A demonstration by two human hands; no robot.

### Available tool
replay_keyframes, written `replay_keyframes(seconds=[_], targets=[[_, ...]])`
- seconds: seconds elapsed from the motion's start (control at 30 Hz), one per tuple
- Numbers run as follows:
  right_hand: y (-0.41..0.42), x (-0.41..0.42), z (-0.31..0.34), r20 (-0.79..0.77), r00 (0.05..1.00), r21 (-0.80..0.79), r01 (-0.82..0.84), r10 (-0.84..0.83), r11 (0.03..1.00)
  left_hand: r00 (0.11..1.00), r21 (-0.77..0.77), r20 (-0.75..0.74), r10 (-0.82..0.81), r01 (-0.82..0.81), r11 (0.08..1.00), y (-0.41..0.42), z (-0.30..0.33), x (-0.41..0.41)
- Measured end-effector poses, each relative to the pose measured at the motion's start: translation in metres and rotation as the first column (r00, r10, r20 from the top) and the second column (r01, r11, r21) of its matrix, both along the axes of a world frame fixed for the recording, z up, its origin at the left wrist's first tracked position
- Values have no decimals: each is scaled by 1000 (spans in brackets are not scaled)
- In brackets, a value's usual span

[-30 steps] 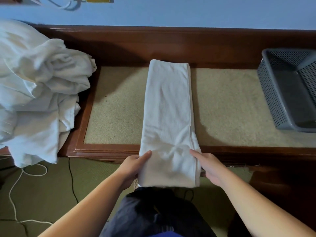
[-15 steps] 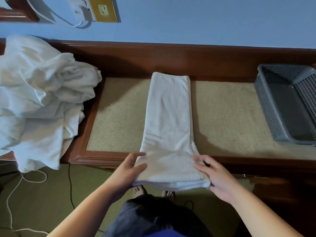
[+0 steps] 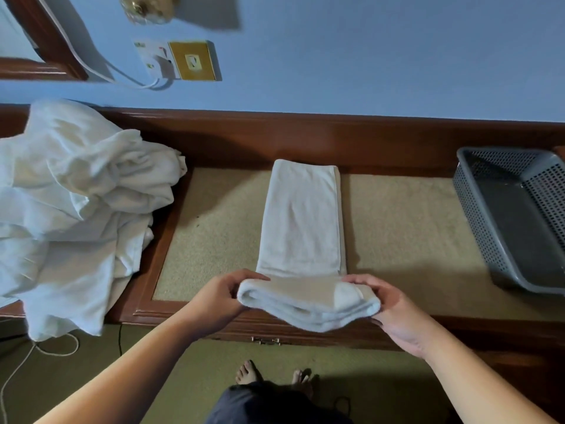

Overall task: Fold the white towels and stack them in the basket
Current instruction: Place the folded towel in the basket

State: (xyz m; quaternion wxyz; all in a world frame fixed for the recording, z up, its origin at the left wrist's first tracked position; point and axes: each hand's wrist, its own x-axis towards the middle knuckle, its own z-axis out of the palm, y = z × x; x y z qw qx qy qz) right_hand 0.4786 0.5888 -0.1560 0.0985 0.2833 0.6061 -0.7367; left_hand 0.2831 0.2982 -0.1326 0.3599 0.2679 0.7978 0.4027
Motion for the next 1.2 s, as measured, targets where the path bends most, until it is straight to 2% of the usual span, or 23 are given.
replay_keyframes(seconds=[0.17,0.27,0.4,0.43,0.57,0.7,0.93,1.07,1.13,1.2], targets=[[19,-53,-1,12,980,257,188,-197,948,984,-9,-114,140,-142,990,34,1,-36],[38,-99,-2,-34,965,281,258,-259,924,963,1,-119,240,-242,970,61,-5,-74],[72,-169,-8,-10,937,322,335,-350,886,921,-19,-284,267,-284,959,112,-25,-143],[82,-186,-12,7,934,346,332,-356,877,917,-33,-286,280,-301,953,125,-32,-160],[118,-252,-37,19,928,399,334,-372,854,913,-2,-110,394,-397,918,179,-61,-216],[150,-306,-76,66,911,438,339,-406,832,871,-7,-63,488,-489,872,224,-97,-259],[191,-361,-141,170,883,543,286,-437,789,818,-102,-82,569,-574,812,265,-161,-296],[194,-372,-175,181,855,571,311,-486,760,820,-208,-158,550,-572,793,278,-178,-303],[191,-377,-178,187,822,649,308,-538,696,803,-236,-129,582,-595,768,282,-176,-306],[180,-374,-166,162,765,782,286,-624,553,772,-234,-64,632,-628,743,283,-168,-302]])
